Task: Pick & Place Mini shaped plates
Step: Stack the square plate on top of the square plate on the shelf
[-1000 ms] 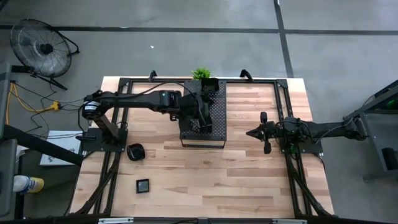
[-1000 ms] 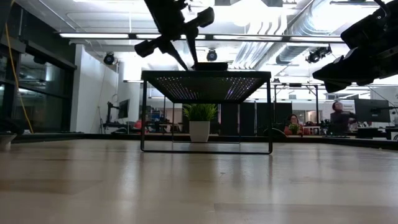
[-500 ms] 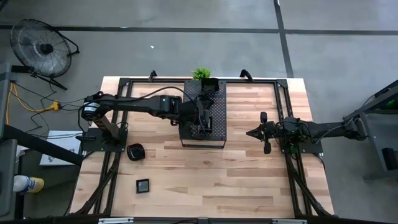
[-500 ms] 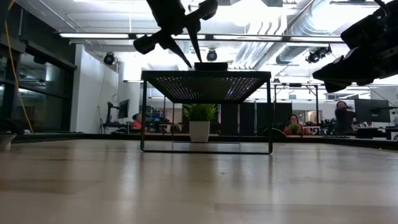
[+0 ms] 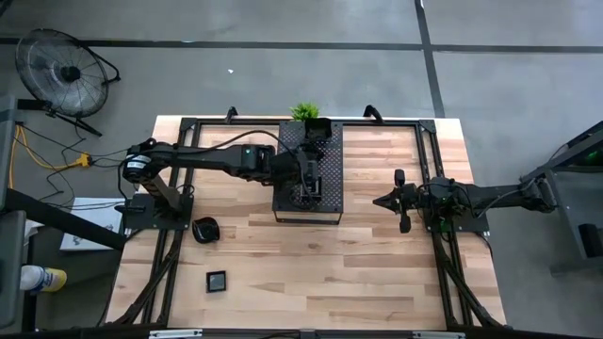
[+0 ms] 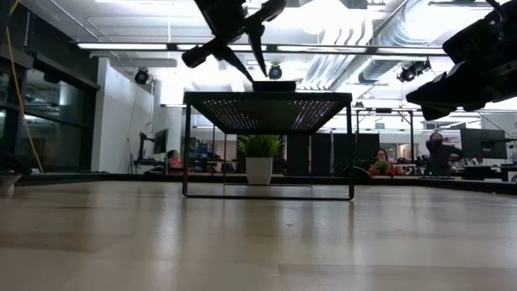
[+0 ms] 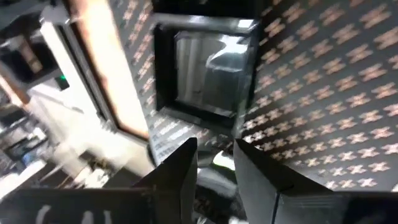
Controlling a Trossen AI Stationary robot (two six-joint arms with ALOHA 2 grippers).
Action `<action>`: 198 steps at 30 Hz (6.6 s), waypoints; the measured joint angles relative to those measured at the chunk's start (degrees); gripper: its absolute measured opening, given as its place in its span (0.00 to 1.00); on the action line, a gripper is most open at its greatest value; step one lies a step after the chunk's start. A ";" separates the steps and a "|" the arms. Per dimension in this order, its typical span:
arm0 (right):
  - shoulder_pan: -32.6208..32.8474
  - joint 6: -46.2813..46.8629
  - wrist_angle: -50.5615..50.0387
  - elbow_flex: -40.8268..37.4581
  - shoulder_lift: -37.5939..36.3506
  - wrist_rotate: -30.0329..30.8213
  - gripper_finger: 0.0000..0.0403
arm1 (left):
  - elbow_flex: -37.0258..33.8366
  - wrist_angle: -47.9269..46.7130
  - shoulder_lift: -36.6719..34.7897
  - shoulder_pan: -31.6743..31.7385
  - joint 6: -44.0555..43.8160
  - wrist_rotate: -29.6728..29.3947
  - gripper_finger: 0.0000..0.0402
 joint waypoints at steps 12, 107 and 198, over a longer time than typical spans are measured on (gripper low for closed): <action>0.01 -0.01 0.01 0.00 0.00 -0.02 0.01 | 0.10 4.72 0.38 0.04 -0.01 -1.88 0.25; 0.01 0.01 -0.01 0.00 0.00 -0.02 0.01 | 0.02 1.26 -5.29 4.87 -47.45 13.34 0.54; 0.00 0.00 0.01 0.00 0.02 -0.02 0.01 | 0.04 -0.57 0.66 4.92 -70.08 14.51 0.35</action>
